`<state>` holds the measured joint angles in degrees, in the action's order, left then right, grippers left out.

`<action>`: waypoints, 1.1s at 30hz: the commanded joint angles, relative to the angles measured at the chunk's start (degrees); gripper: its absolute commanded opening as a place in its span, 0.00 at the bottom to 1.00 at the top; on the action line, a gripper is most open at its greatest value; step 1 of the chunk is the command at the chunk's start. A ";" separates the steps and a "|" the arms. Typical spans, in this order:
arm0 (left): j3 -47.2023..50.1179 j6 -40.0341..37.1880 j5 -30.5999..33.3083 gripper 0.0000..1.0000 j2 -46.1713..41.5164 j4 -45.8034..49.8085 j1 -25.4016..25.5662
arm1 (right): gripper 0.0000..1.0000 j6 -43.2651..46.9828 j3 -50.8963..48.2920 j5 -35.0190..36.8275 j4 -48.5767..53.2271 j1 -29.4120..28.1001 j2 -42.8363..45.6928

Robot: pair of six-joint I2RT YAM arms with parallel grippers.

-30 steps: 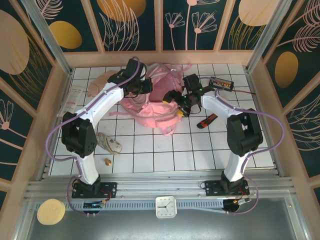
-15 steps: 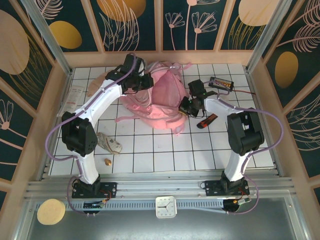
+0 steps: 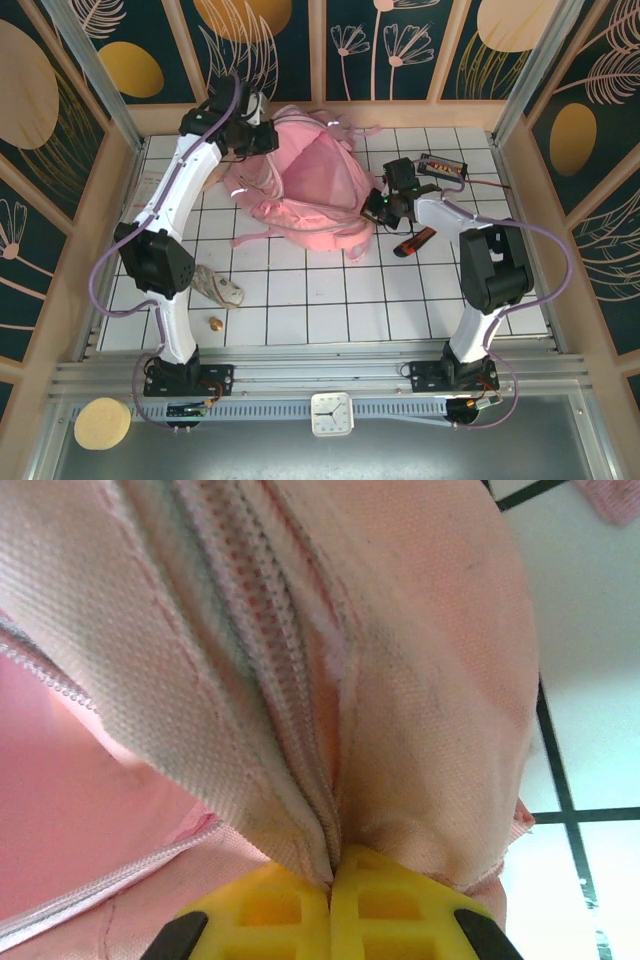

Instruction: Pack the student bag

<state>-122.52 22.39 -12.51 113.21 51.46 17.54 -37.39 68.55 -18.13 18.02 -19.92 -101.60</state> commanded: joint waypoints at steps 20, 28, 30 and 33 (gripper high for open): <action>22.29 -3.54 -10.46 0.00 -11.29 -28.87 -1.72 | 0.99 24.84 -6.18 -9.80 -25.41 -11.10 19.79; 24.77 -3.14 -11.38 0.86 -13.37 -27.57 -1.48 | 0.99 15.73 2.42 -8.05 -26.13 -7.40 17.10; 25.68 -3.62 -8.84 0.99 -14.66 -26.00 -1.53 | 0.99 13.29 3.66 -7.86 -26.71 -6.30 16.14; 27.83 -0.09 -0.67 0.99 -19.74 -23.64 -2.81 | 0.99 10.27 4.59 -7.79 -25.58 -5.20 14.62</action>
<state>-96.23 19.99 -19.51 99.74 29.04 16.38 -22.48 71.24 -25.58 -6.37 -25.82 -85.30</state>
